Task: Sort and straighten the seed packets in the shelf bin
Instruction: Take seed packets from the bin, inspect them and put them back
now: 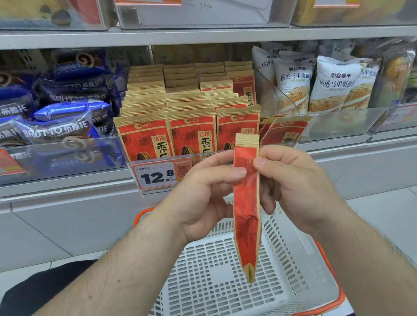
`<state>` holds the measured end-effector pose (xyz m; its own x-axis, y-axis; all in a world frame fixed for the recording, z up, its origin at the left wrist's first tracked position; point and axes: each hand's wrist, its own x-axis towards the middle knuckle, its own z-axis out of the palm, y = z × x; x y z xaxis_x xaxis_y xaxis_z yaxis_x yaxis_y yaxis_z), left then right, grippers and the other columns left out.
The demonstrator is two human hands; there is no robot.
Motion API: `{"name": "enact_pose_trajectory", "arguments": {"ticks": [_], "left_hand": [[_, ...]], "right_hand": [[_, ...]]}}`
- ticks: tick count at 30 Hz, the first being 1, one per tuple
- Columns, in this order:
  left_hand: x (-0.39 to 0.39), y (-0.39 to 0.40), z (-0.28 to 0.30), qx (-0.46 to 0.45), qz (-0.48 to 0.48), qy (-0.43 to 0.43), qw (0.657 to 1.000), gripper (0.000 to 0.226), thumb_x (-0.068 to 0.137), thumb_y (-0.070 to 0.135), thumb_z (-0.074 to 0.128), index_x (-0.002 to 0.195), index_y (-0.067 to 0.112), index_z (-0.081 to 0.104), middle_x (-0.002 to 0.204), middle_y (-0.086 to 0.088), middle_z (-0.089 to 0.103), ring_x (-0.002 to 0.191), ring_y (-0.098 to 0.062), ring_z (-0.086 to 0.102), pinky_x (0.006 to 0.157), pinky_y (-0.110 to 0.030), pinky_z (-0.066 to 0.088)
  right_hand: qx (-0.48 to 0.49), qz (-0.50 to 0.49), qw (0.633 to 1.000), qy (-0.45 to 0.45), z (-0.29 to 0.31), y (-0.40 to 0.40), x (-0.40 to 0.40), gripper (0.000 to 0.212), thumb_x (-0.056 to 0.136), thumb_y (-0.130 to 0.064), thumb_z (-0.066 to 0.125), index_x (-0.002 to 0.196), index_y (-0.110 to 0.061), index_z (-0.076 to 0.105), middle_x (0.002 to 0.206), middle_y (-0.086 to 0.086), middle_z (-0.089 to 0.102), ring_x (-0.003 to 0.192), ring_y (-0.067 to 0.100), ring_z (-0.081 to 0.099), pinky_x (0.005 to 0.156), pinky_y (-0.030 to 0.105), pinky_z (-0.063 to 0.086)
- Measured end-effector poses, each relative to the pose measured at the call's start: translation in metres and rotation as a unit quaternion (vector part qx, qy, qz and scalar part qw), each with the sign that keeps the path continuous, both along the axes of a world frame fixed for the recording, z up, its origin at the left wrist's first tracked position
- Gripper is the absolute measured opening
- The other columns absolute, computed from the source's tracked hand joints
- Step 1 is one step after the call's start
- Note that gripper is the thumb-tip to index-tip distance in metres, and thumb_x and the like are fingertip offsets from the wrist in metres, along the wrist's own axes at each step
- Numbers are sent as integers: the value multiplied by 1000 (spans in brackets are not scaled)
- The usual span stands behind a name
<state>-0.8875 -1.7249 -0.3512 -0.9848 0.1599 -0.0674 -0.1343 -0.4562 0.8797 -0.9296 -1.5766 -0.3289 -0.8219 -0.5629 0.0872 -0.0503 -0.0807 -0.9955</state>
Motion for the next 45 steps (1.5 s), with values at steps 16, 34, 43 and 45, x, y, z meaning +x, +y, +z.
{"name": "enact_pose_trajectory", "arguments": {"ticks": [16,34,43,45], "left_hand": [[-1,-10,12,-5,196,-27,980,20,87,8,63,89,19,47,66,0,66,58,-14,65,53,-37,54],[3,-10,14,5,138,-16,990,26,78,8,66,97,15,49,68,-2,65,59,-16,63,66,-40,53],[6,-9,9,42,64,19,997,57,67,11,73,121,13,53,107,-26,59,100,-38,57,76,-42,52],[7,-11,9,44,60,13,997,54,72,12,71,122,12,54,103,-24,62,94,-37,58,73,-41,53]], "right_hand": [[328,139,921,159,9,20,-1,28,85,-27,68,65,-8,64,62,8,67,59,20,68,68,54,56],[212,108,968,82,8,29,-10,21,68,-34,79,70,-15,72,71,13,71,57,15,63,55,24,49],[185,96,971,-115,-5,18,-8,52,76,-38,67,122,-16,59,88,12,69,57,22,56,56,29,40],[189,94,972,-105,-5,17,-9,51,77,-40,67,121,-16,60,86,15,68,55,22,54,57,30,41]]}}
